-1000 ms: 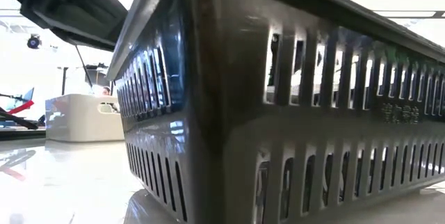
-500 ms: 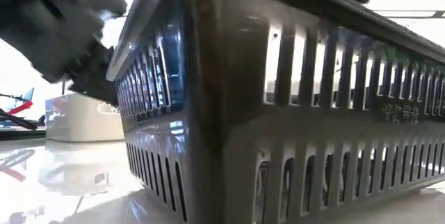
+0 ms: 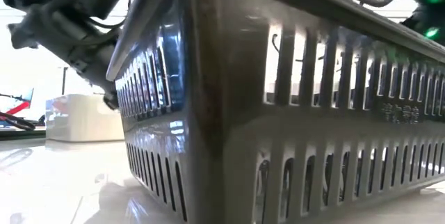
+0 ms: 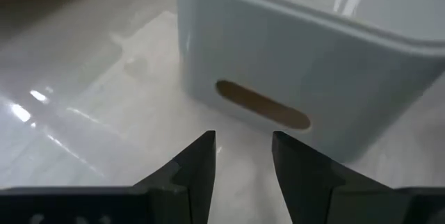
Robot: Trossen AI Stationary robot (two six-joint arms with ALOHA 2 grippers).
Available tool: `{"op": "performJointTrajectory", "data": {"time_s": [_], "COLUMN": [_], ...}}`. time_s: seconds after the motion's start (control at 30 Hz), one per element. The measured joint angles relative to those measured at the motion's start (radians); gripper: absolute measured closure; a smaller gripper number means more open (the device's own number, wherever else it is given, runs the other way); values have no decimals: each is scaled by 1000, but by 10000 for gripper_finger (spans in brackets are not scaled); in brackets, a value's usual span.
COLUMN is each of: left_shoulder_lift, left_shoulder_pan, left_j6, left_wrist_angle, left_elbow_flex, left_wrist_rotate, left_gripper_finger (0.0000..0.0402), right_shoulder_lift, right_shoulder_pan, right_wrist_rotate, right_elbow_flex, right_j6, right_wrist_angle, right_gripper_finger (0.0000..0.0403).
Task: Stack baskets on shelf by color
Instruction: Adjust the bottom gray bin
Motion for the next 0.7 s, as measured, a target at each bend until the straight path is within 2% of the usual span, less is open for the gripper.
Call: {"op": "performJointTrajectory", "data": {"time_s": [0.13, 0.27, 0.43, 0.6, 0.7], "left_shoulder_lift": [0, -1, -42, -155, -224], "left_shoulder_pan": [19, 13, -26, -81, -115], "left_j6": [45, 58, 51, -28, -56], "left_wrist_angle": [23, 3, -25, -102, -122], "left_elbow_flex": [13, 29, 34, 34, 28], "left_wrist_rotate": [40, 64, 95, 104, 103], "left_gripper_finger": [275, 275, 275, 275, 275], "right_shoulder_lift": [1, 0, 0, -2, -2], "right_shoulder_pan": [-25, -24, -8, -2, -11], "right_wrist_rotate": [-17, -42, -51, -14, 5], "right_elbow_flex": [-17, 28, 123, 224, 255], "right_j6": [-123, -201, -232, -193, -179], "right_wrist_angle": [192, 196, 121, -46, -84], "right_gripper_finger": [394, 394, 394, 394, 394]}}
